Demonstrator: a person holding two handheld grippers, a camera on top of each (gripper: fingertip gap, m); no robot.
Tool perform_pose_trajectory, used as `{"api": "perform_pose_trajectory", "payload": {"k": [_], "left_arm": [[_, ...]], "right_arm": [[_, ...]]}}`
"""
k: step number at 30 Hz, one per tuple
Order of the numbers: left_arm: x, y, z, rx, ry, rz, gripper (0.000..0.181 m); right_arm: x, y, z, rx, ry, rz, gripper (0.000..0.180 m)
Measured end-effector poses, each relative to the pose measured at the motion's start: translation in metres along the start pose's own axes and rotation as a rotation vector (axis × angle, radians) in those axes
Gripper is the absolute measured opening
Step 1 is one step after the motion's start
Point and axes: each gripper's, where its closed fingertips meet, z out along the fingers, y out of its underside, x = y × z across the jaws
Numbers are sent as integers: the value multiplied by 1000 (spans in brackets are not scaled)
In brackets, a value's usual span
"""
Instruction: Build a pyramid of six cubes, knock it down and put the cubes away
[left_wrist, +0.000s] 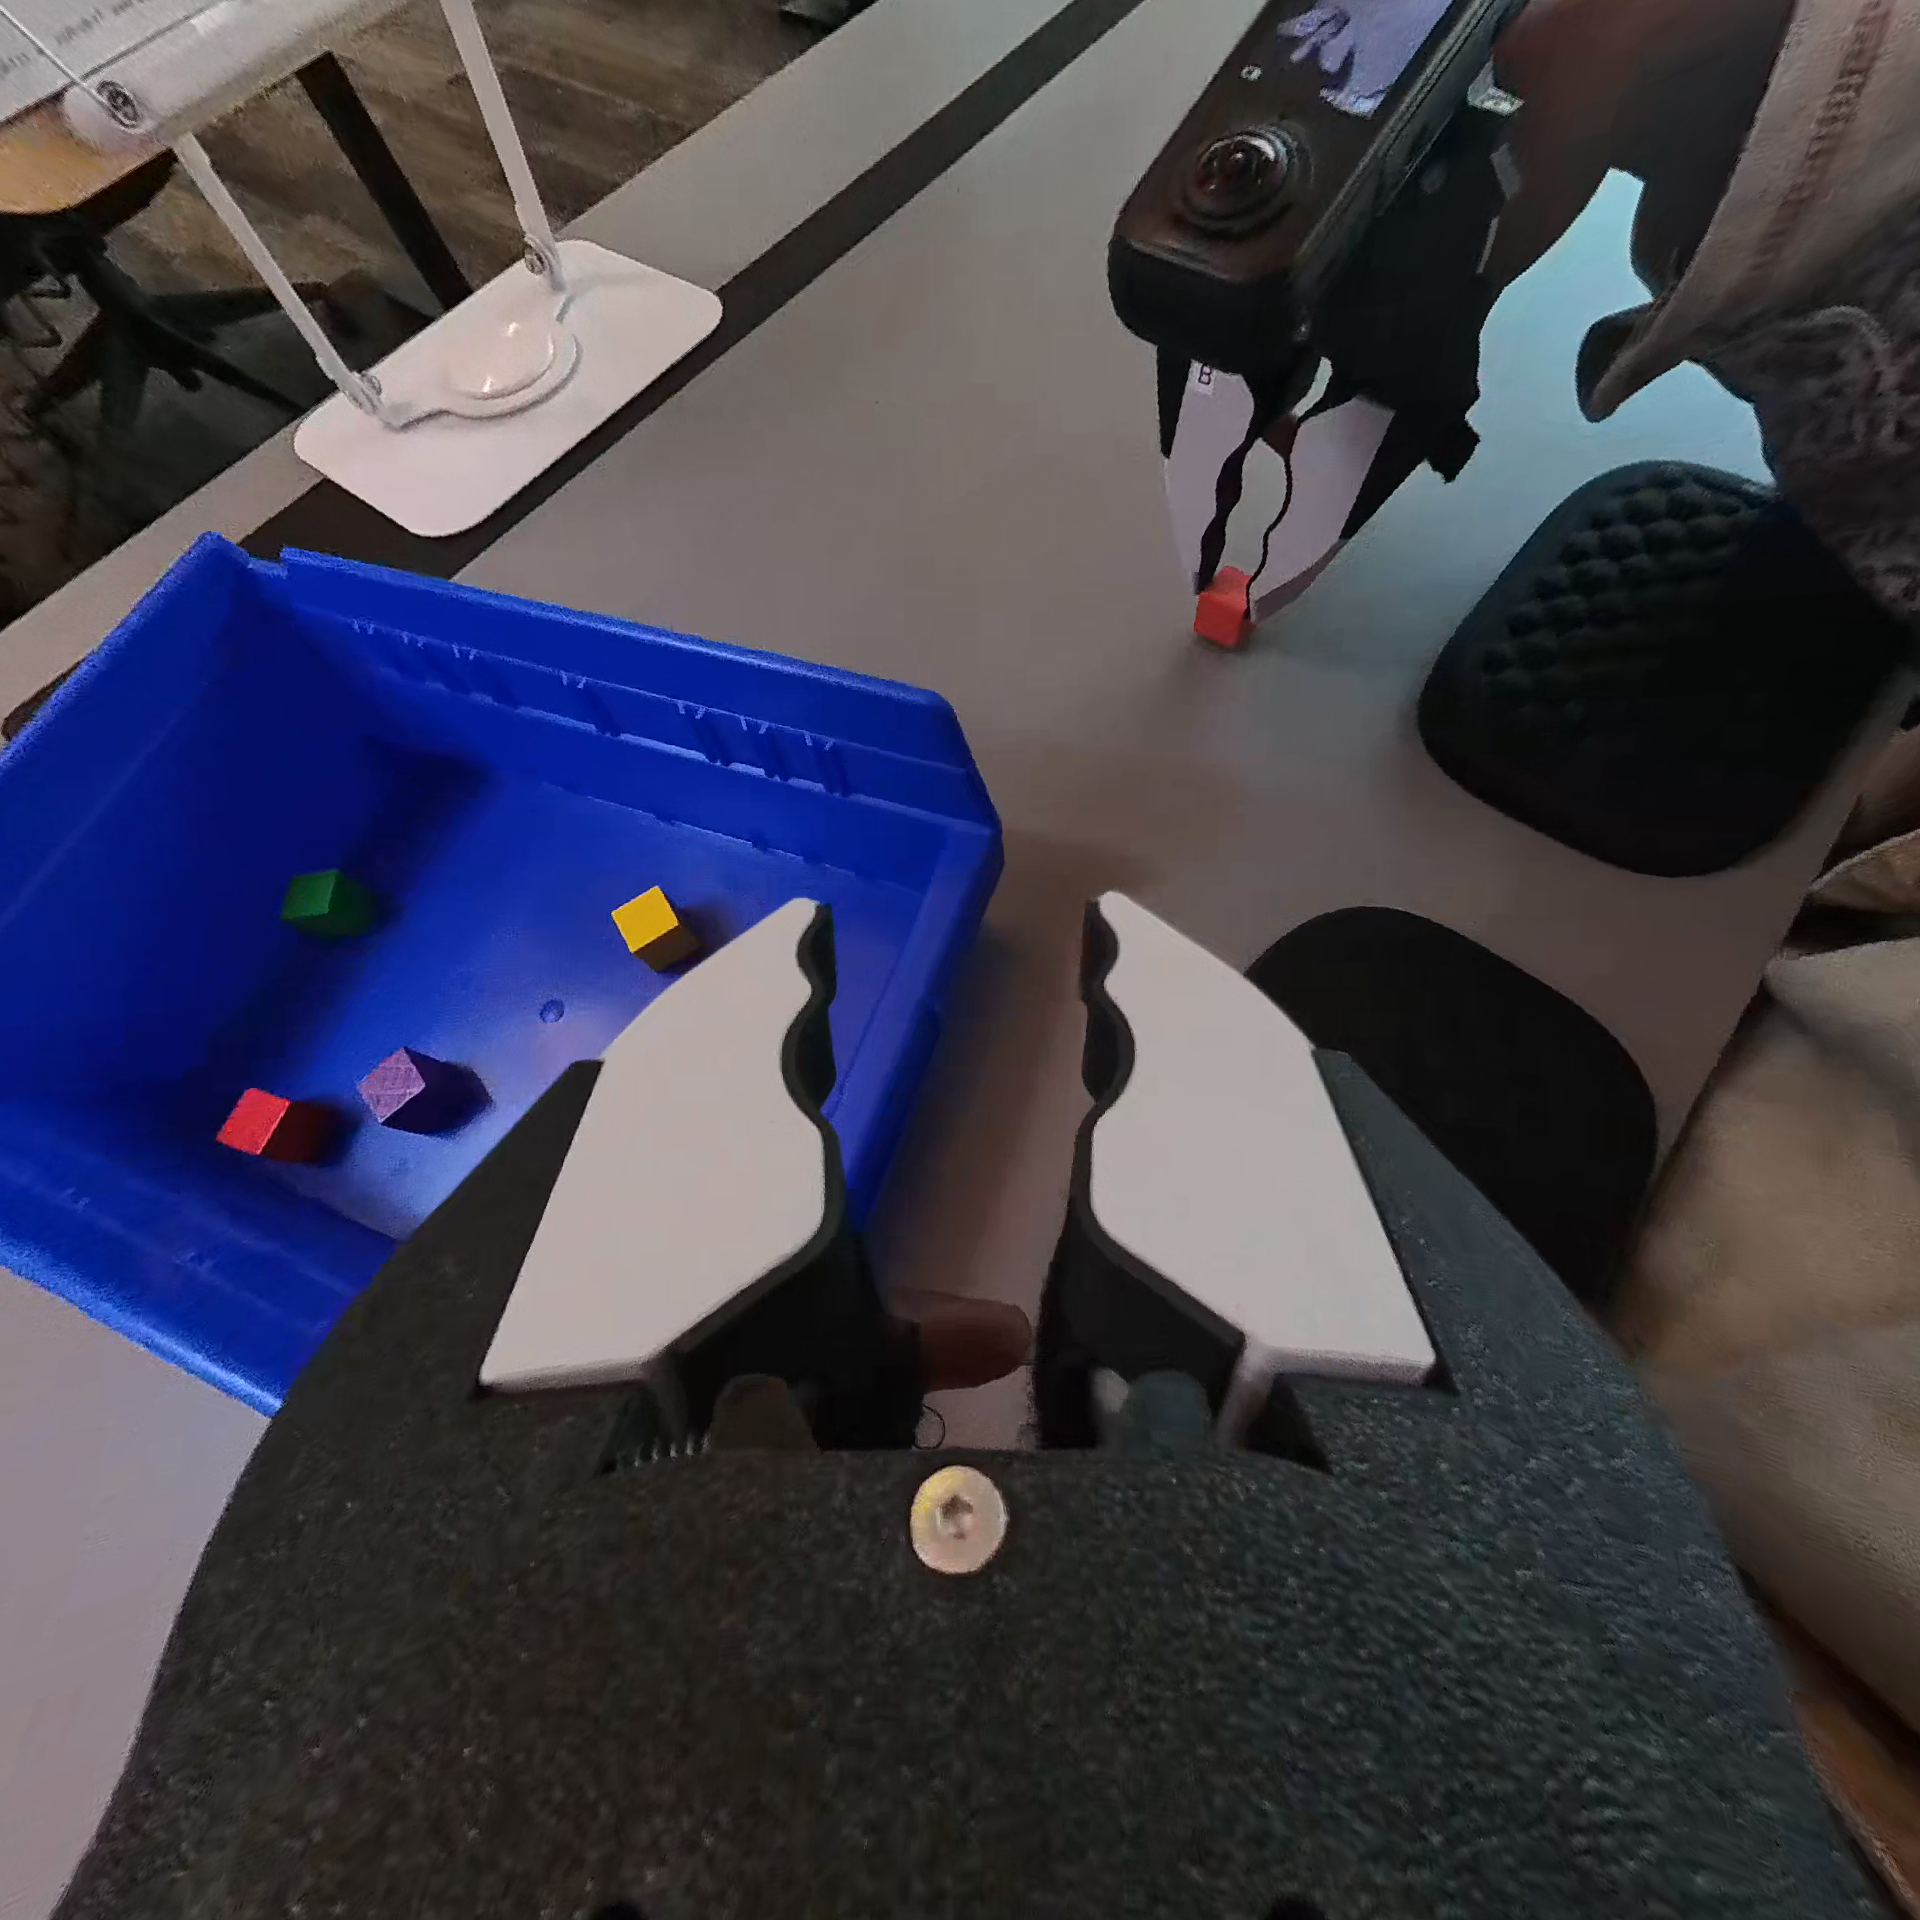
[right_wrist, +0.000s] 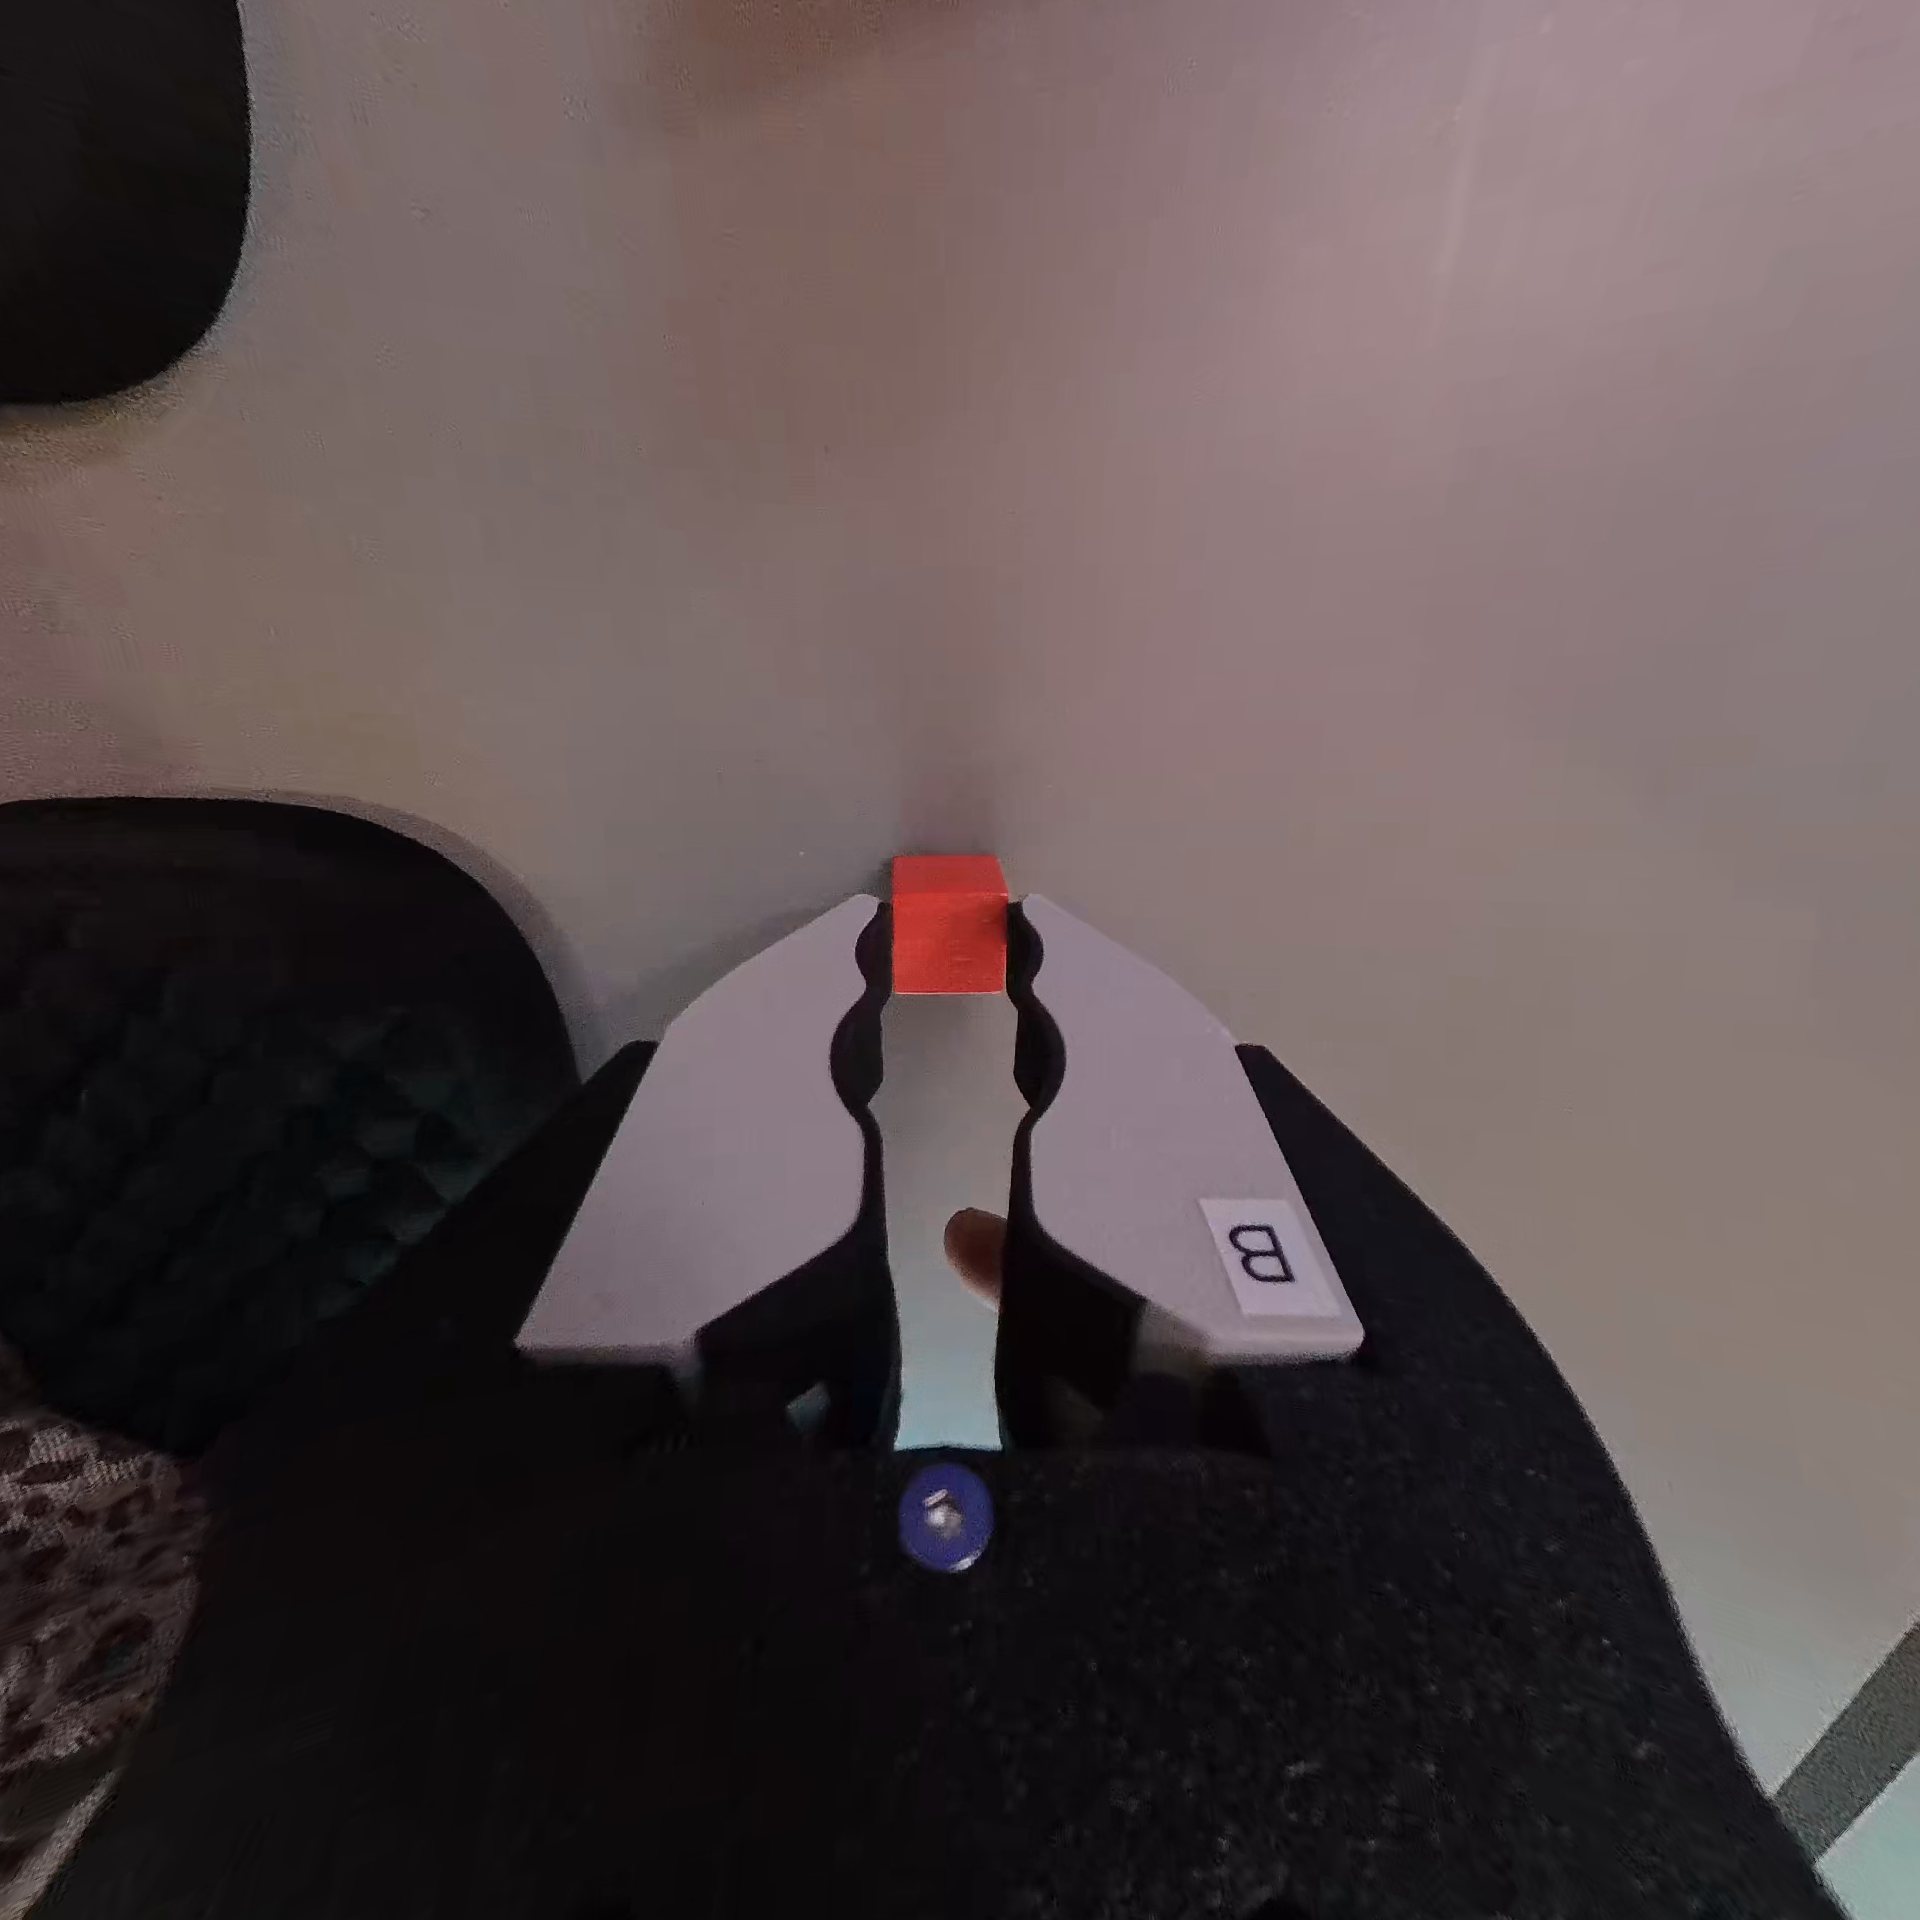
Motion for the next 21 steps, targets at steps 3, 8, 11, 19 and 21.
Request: {"api": "perform_pose_trajectory", "payload": {"k": [3, 8, 11, 19, 21], "left_arm": [[-32, 12, 4, -123, -149, 21, 36], [-75, 14, 28, -249, -87, 17, 29], [-91, 27, 57, -388, -35, 17, 30], [-101, 67, 115, -599, -5, -155, 36], [-103, 71, 124, -600, -21, -220, 42]], "right_arm": [[0, 0, 2, 16, 5, 22, 25], [0, -11, -28, 214, 65, 93, 48], [-5, -12, -53, 421, 134, 168, 51], [-12, 22, -61, 854, 218, 485, 54], [-10, 28, -58, 881, 230, 519, 56]]}}
